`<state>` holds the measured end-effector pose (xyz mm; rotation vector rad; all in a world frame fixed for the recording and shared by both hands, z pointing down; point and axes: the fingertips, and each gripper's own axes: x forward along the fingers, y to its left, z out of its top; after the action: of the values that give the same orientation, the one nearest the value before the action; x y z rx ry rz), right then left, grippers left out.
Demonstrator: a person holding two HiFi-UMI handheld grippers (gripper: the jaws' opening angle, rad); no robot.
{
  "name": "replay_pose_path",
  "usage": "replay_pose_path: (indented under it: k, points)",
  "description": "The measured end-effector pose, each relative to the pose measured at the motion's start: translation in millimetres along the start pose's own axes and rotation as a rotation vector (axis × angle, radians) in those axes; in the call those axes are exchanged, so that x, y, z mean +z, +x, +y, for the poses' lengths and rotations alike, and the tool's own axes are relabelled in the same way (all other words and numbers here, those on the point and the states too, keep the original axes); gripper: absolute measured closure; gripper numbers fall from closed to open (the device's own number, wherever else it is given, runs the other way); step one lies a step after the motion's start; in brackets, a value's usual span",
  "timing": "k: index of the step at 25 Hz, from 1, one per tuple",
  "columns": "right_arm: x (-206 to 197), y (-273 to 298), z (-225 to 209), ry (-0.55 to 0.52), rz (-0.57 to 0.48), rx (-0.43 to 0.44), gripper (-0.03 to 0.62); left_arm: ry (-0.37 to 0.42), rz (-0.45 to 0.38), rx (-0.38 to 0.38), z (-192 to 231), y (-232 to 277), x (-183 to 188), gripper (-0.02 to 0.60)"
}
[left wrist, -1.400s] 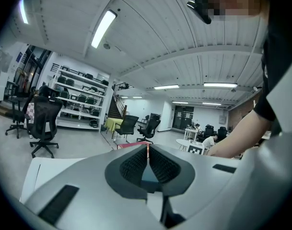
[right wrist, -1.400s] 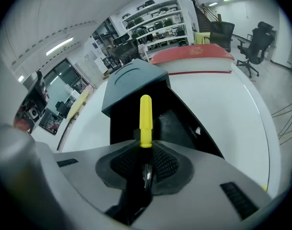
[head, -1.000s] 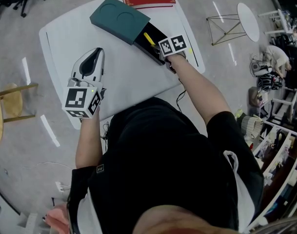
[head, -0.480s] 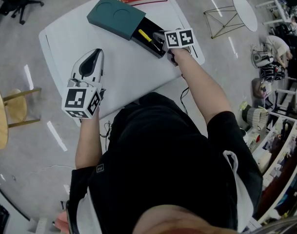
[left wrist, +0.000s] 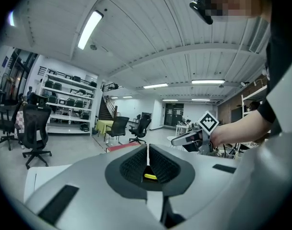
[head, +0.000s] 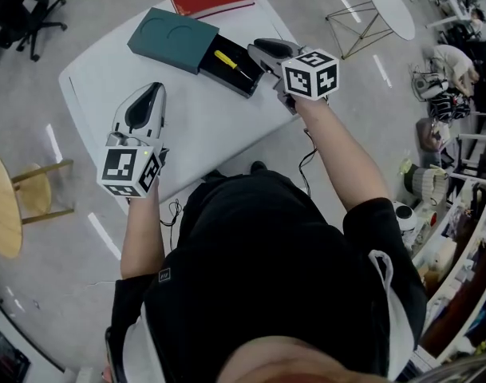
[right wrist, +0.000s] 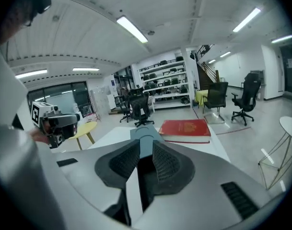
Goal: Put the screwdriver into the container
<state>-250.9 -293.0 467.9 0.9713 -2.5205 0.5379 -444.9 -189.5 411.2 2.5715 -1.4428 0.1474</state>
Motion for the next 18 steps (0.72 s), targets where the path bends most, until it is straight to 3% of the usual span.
replay_pose_path:
  k: [11,18]
  points:
    - [57,-110,28,-0.087,-0.247,0.167,0.500,0.070,-0.014,0.039,-68,24,39,0.555]
    - [68,-202,18,-0.195,-0.385,0.194,0.517,0.114,-0.020,0.093,-127,21,53,0.555]
